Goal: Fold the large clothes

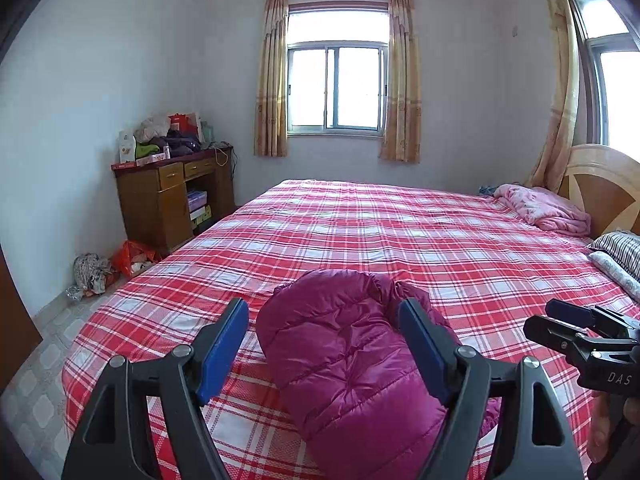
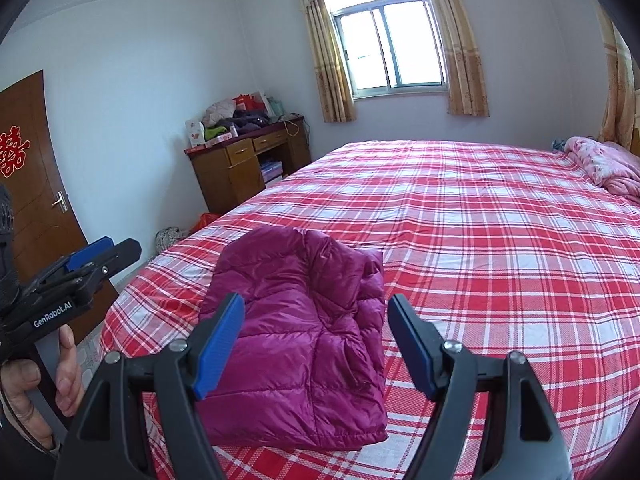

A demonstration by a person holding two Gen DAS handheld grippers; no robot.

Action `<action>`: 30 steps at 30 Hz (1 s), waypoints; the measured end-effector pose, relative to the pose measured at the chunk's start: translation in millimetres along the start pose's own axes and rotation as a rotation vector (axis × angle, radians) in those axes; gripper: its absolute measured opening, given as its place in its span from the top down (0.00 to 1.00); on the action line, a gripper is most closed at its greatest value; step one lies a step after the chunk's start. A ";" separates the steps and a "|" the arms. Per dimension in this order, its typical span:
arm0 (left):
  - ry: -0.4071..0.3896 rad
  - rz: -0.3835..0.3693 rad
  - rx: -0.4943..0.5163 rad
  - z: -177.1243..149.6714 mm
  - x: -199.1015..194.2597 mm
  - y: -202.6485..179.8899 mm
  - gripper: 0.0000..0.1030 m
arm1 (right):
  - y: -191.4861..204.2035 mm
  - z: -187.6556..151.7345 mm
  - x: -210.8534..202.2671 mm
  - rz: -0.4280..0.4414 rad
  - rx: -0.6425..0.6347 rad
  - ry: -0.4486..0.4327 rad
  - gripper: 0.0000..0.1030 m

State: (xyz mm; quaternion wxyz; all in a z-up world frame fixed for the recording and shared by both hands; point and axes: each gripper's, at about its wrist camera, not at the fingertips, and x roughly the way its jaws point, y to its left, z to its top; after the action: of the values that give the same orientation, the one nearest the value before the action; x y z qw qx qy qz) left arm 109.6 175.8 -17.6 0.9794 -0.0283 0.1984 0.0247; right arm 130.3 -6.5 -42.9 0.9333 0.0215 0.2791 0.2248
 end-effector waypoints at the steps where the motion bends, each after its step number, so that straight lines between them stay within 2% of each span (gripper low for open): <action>1: 0.001 0.000 0.001 -0.4 -0.2 0.0 0.24 | 0.0 -0.1 0.0 0.002 0.001 0.000 0.25; 30: 0.030 0.001 0.007 -7.4 5.2 -4.2 0.24 | -3.3 -8.1 2.9 0.007 0.021 0.013 0.24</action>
State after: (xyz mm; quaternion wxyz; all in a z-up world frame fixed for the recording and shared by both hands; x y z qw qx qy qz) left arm 111.8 171.3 -26.2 0.9764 -0.0253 0.2132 0.0242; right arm 129.4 -8.9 -51.7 0.9303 0.0309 0.2876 0.2255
